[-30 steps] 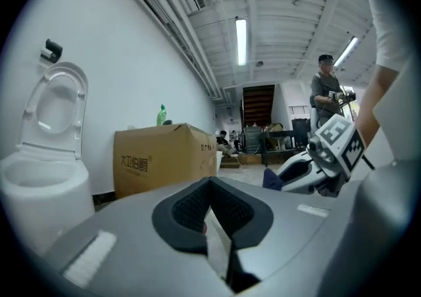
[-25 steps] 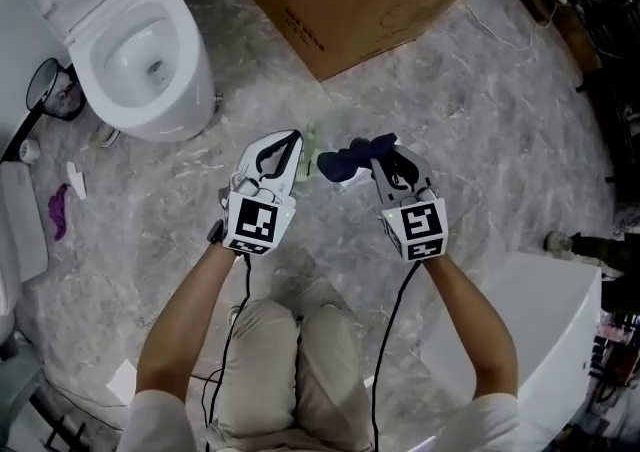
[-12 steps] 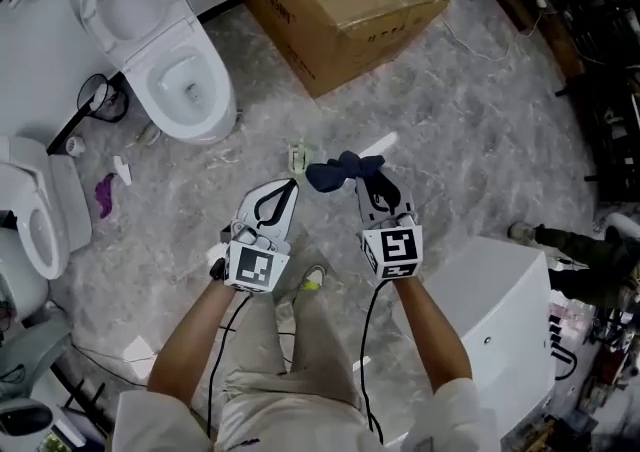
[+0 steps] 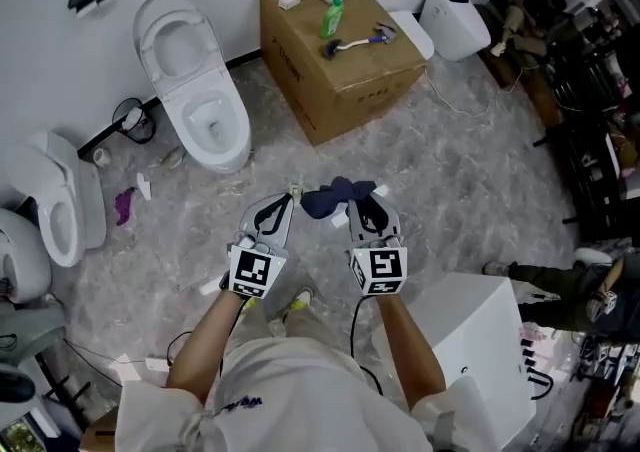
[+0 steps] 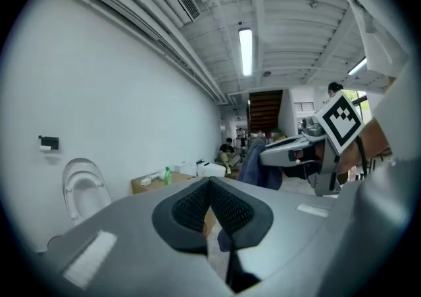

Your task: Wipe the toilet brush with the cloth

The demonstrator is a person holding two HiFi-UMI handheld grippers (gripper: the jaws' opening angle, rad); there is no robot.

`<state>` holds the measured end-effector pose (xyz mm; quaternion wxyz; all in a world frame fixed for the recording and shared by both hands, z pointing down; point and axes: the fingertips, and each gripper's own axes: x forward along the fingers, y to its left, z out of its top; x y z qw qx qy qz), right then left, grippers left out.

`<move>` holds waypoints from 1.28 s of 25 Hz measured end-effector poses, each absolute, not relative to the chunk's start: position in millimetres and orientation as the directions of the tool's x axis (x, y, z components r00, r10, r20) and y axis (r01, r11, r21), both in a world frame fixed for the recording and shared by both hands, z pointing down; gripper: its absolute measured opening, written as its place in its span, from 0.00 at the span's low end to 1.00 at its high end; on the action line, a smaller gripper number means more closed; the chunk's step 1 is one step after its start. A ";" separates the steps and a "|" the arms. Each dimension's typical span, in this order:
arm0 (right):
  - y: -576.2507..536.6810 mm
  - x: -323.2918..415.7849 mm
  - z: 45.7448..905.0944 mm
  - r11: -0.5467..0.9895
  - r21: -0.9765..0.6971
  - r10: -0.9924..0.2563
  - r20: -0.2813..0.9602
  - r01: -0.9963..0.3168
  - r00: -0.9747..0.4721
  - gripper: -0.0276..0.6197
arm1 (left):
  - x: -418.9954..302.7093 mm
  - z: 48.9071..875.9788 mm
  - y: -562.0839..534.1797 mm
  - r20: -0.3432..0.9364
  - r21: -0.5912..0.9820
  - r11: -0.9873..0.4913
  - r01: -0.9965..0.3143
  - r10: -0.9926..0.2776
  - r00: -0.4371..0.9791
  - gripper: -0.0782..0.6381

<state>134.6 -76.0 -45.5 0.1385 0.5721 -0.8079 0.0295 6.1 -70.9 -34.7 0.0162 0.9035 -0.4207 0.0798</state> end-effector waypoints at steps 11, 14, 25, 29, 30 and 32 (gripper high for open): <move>-2.6 119.0 -134.4 0.385 0.057 -0.918 0.127 -0.921 -0.376 0.15 | -17.1 -98.1 -41.1 0.096 -0.020 -0.602 -0.798 -0.796 0.598 0.11; 0.7 119.0 -129.7 0.386 0.041 -0.917 0.129 -0.922 -0.378 0.15 | -14.6 -104.3 -39.5 0.090 -0.024 -0.594 -0.804 -0.803 0.590 0.11; -11.4 86.8 -133.4 0.403 0.036 -0.913 0.080 -0.914 -0.400 0.15 | -26.7 -118.3 -31.3 0.070 -0.075 -0.609 -0.790 -0.793 0.605 0.11; -10.4 82.9 -135.0 0.412 0.030 -0.908 0.090 -0.911 -0.408 0.15 | -40.2 -121.5 -31.7 0.075 -0.066 -0.600 -0.797 -0.800 0.596 0.11; -10.0 83.7 -136.1 0.411 0.032 -0.909 0.093 -0.911 -0.407 0.15 | -42.5 -122.9 -32.0 0.072 -0.063 -0.598 -0.799 -0.801 0.594 0.11; -11.6 88.2 -137.6 0.402 0.036 -0.913 0.098 -0.915 -0.397 0.15 | -44.2 -123.5 -34.4 0.078 -0.070 -0.601 -0.796 -0.799 0.596 0.11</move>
